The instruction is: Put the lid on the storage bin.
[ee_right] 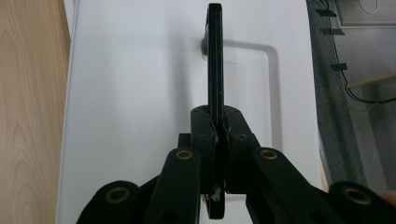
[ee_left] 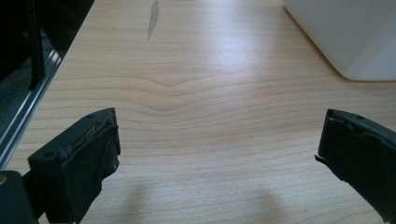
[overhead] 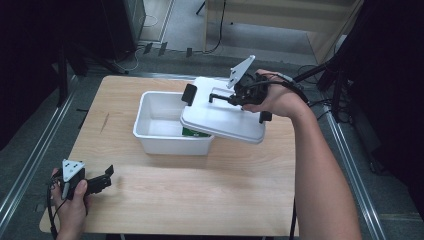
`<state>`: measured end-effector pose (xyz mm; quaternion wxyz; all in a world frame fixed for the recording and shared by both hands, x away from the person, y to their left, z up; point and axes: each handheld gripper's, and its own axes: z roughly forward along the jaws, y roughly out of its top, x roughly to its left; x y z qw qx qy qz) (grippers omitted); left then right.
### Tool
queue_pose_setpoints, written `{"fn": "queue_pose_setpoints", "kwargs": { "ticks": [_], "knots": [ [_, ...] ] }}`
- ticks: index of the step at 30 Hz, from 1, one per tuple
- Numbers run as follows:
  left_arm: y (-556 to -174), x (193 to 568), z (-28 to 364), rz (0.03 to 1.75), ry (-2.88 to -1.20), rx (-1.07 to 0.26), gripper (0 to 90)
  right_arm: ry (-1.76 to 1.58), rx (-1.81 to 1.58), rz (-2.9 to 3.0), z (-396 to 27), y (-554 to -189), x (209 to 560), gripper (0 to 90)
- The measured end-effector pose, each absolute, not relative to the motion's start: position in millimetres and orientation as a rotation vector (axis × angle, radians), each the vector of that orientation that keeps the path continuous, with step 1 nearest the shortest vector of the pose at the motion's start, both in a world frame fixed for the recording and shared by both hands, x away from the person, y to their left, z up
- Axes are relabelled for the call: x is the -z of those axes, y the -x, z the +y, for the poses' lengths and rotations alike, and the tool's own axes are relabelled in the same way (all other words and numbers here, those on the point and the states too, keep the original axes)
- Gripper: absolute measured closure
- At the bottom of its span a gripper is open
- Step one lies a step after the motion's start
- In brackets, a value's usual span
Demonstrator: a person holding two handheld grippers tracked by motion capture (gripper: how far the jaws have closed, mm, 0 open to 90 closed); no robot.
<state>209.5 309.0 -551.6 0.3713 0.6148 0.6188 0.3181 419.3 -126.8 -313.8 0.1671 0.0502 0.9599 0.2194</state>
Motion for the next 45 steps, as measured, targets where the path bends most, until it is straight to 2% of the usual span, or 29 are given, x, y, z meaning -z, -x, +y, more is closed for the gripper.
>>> {"fn": "queue_pose_setpoints", "kwargs": {
  "ticks": [45],
  "knots": [
    [-209.9,551.7,309.4,1.578,-1.581,-0.803,0.0,0.026,-0.653,2.806,-19.7,-427.0,334.6,85.7]
  ]
}}
